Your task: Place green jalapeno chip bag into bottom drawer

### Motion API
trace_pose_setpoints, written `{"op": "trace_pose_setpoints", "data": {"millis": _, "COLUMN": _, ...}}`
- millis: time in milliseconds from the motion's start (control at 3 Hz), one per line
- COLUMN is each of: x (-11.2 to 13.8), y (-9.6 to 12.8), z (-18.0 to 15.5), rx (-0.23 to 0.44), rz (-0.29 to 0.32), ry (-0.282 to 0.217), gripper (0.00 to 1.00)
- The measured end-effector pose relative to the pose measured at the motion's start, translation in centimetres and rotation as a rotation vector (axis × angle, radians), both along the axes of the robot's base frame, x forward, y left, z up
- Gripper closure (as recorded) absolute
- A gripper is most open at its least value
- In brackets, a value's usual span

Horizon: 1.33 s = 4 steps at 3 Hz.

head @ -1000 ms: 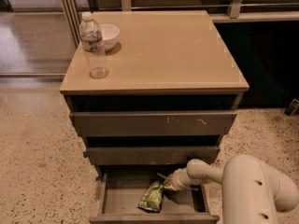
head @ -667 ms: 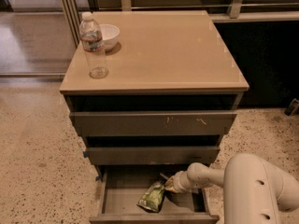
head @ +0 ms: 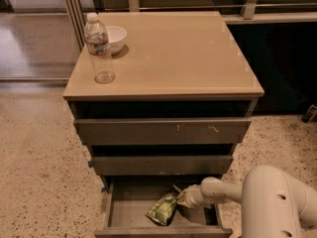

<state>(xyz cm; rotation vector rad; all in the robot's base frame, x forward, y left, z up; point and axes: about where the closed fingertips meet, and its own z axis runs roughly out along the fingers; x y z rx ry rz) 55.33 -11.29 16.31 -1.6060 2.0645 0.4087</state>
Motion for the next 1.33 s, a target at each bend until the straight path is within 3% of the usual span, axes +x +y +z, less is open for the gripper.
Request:
{"op": "trace_pose_setpoints", "data": {"millis": 1000, "x": -0.01, "y": 0.01, "z": -0.01, "rx": 0.0, "rz": 0.0, "ry": 0.0, "gripper": 0.14}}
{"op": "trace_pose_setpoints", "data": {"millis": 1333, "x": -0.01, "y": 0.01, "z": -0.01, "rx": 0.0, "rz": 0.0, "ry": 0.0, "gripper": 0.0}}
